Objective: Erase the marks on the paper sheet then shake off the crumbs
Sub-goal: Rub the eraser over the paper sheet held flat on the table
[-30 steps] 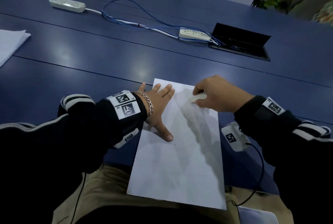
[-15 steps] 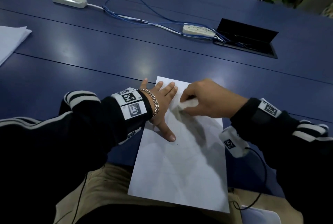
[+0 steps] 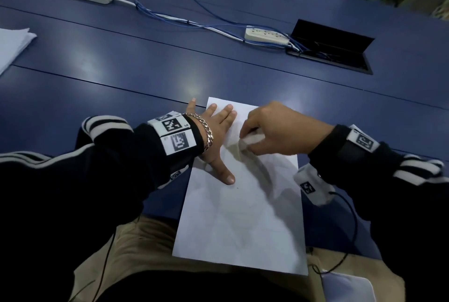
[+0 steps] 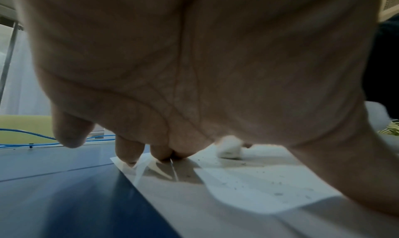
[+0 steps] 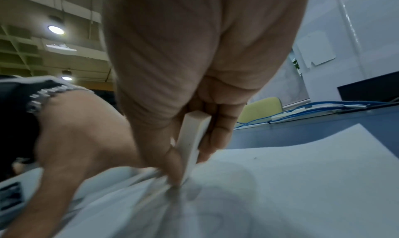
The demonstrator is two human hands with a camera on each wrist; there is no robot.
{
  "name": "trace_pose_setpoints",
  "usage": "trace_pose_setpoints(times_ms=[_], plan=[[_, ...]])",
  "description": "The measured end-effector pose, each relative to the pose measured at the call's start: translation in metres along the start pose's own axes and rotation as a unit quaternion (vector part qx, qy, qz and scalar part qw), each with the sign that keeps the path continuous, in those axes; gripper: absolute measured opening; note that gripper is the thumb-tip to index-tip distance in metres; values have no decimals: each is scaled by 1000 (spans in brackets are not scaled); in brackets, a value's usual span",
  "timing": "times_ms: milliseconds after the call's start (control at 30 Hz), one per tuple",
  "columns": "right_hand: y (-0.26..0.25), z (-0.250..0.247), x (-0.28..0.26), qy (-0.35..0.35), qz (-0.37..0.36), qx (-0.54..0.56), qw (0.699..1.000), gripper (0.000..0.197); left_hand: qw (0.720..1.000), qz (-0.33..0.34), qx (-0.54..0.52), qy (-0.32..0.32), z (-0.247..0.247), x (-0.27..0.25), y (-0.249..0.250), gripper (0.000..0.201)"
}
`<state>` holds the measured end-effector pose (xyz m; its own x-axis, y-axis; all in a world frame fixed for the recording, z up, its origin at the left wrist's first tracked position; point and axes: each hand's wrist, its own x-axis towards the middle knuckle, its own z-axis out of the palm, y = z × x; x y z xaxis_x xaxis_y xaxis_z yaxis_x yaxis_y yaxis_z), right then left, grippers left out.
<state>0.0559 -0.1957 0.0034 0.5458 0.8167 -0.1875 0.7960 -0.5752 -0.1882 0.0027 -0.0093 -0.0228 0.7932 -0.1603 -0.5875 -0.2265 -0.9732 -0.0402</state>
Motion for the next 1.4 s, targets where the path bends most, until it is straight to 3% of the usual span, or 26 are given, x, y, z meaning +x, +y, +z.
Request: trace_pose_setpoints(times_ms=[167, 367, 500, 633, 767, 900, 1133, 1333, 1400], plan=[[9, -6, 13, 60, 57, -20, 996, 31, 1000, -3, -3, -5, -1, -3, -1, 168], [-12, 3, -19, 3, 7, 6, 1000, 26, 1000, 5, -11, -3, 0, -1, -1, 169], [3, 1, -39, 79, 84, 32, 993, 29, 1000, 16, -9, 5, 2, 1, -5, 169], [9, 11, -63, 68, 143, 43, 987, 30, 998, 46, -18, 26, 1, 2, -15, 167], [9, 22, -67, 80, 166, 81, 980, 29, 996, 75, 4, 56, 1, -8, -12, 151], [10, 19, -63, 81, 145, 72, 983, 24, 996, 86, 1, 7, 12, -18, -8, 157], [-10, 11, -30, 71, 62, 45, 995, 29, 998, 65, 15, 13, 20, -15, -7, 167], [-3, 10, -11, 76, 81, 33, 993, 32, 998, 55, 19, 5, 20, -13, -7, 169], [-10, 11, -16, 61, 55, 40, 996, 30, 998, 53, 19, 6, 20, -12, -8, 170]])
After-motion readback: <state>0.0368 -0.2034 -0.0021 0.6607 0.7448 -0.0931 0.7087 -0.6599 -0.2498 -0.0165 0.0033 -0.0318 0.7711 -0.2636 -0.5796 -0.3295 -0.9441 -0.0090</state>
